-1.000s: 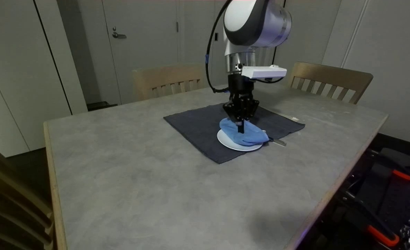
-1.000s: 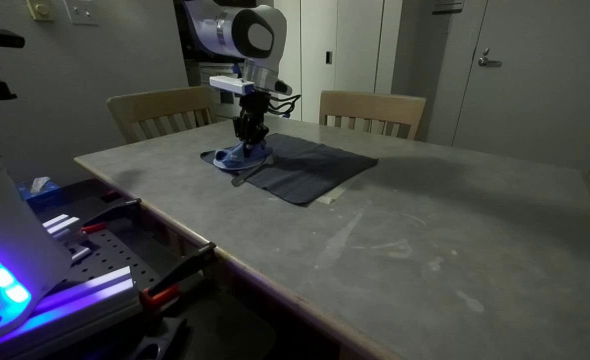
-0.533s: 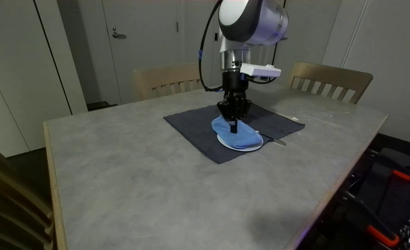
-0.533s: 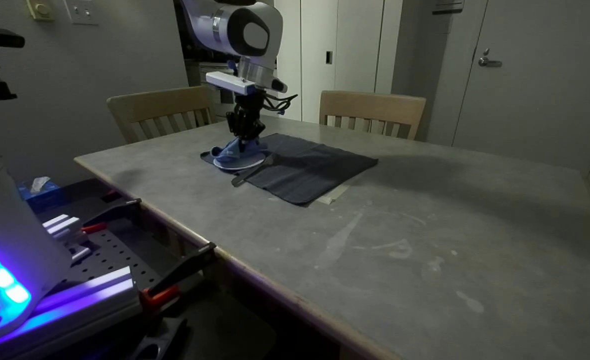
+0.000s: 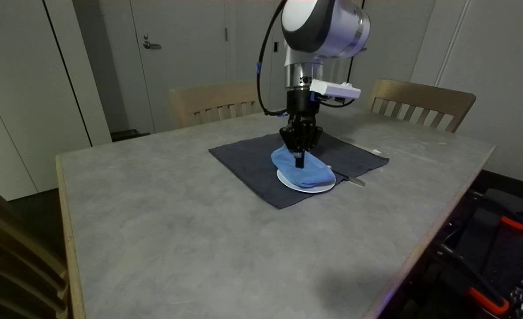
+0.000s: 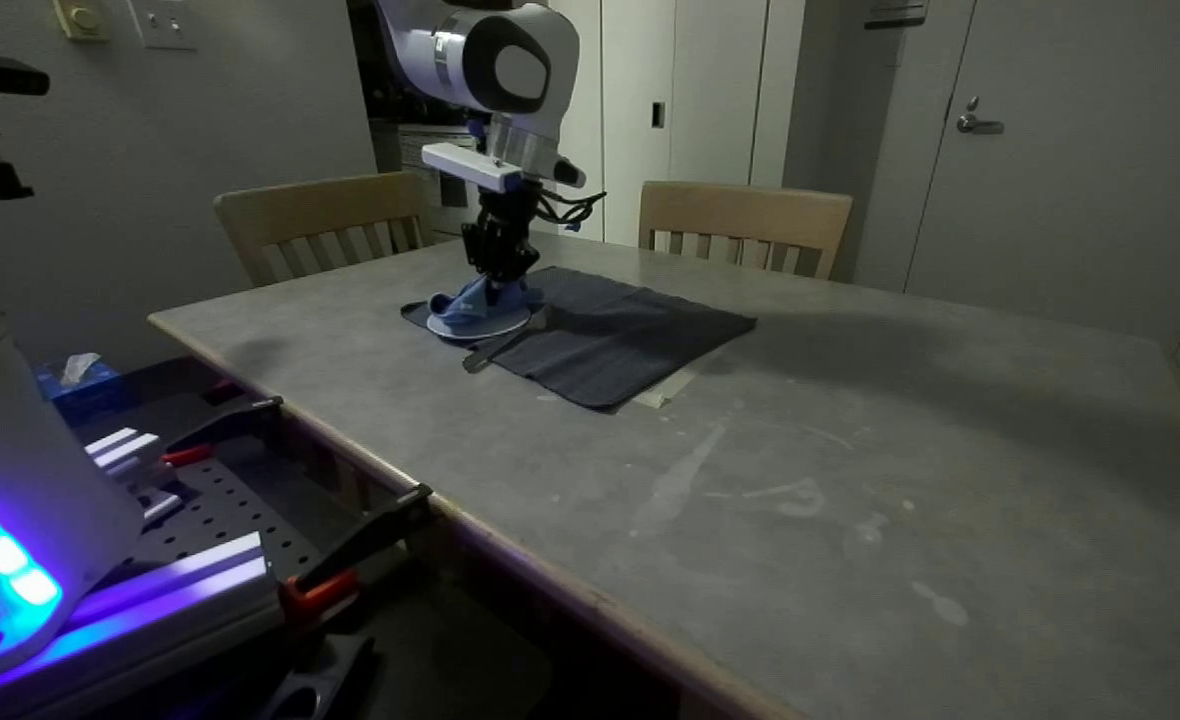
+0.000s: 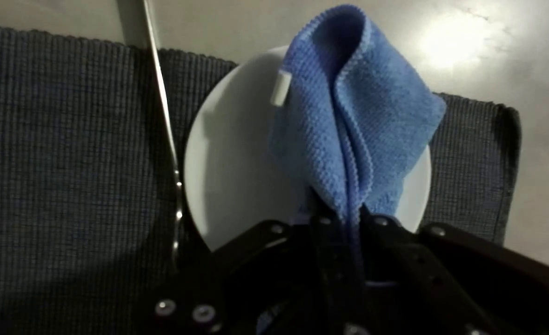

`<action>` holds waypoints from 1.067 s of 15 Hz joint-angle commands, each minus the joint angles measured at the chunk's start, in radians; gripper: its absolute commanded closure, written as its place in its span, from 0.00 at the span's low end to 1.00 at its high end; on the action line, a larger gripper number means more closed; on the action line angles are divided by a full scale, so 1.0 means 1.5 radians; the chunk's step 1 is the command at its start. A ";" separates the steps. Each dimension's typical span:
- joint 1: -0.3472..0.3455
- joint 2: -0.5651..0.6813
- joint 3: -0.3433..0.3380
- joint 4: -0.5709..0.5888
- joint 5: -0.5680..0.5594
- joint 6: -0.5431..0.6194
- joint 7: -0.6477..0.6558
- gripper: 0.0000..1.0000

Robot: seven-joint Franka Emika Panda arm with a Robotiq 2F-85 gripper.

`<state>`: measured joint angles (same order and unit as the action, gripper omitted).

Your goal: Wipe the plate with the blue cloth and then put the fork on the plate

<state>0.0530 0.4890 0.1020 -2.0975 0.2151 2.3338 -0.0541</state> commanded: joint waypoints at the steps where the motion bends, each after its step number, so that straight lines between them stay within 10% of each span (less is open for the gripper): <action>1: 0.029 -0.003 -0.045 -0.004 -0.062 0.007 0.108 0.98; 7: 0.065 0.009 -0.069 0.018 -0.146 -0.021 0.231 0.98; 16: 0.029 0.059 0.012 0.083 -0.052 -0.049 0.062 0.98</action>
<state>0.1308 0.5402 0.0907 -2.0222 0.1042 2.2936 0.1180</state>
